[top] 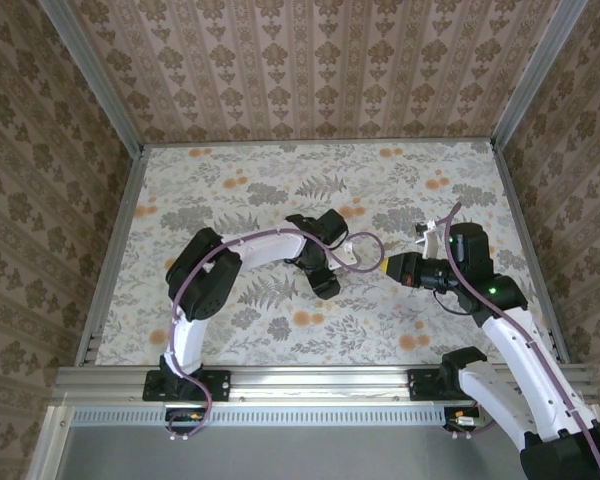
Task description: Unlock with the key
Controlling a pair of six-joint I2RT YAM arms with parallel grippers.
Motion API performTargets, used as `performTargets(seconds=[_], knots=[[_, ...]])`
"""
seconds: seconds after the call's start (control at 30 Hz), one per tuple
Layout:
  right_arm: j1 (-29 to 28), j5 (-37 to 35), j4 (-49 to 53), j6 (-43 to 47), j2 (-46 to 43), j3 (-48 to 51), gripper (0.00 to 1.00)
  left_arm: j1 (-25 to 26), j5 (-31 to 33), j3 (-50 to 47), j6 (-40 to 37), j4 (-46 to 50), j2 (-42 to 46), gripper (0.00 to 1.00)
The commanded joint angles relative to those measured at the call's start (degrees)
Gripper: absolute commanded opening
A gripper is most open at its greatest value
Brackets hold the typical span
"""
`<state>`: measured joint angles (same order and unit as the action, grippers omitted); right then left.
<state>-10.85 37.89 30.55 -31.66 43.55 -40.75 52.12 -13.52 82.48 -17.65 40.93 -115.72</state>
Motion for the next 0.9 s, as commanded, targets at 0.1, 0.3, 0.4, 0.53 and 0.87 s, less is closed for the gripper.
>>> performTargets(seconds=[0.1, 0.3, 0.4, 0.53, 0.87], knots=[[0.31, 1.27, 1.71, -0.24, -1.72, 0.32, 0.09, 1.14, -1.69, 3.01, -2.03, 3.00, -2.73, 0.62], [0.47, 1.11, 2.24, 0.11, -1.97, -0.12, 0.09, 1.58, -3.44, 1.86, 0.03, 3.77, 0.06, 0.59], [0.51, 0.98, 1.91, 0.04, -1.98, 0.10, 0.09, 2.69, -3.02, 0.22, 0.89, 4.00, 1.26, 0.59], [0.52, 1.02, 1.19, -0.16, -1.98, 0.88, 0.09, 1.26, 1.19, -0.58, 2.34, 2.93, 2.20, 0.60], [0.71, 0.52, 1.51, 0.02, -2.94, 1.58, 0.09, -2.87, 1.77, 0.46, 2.71, 3.58, 6.59, 0.66]])
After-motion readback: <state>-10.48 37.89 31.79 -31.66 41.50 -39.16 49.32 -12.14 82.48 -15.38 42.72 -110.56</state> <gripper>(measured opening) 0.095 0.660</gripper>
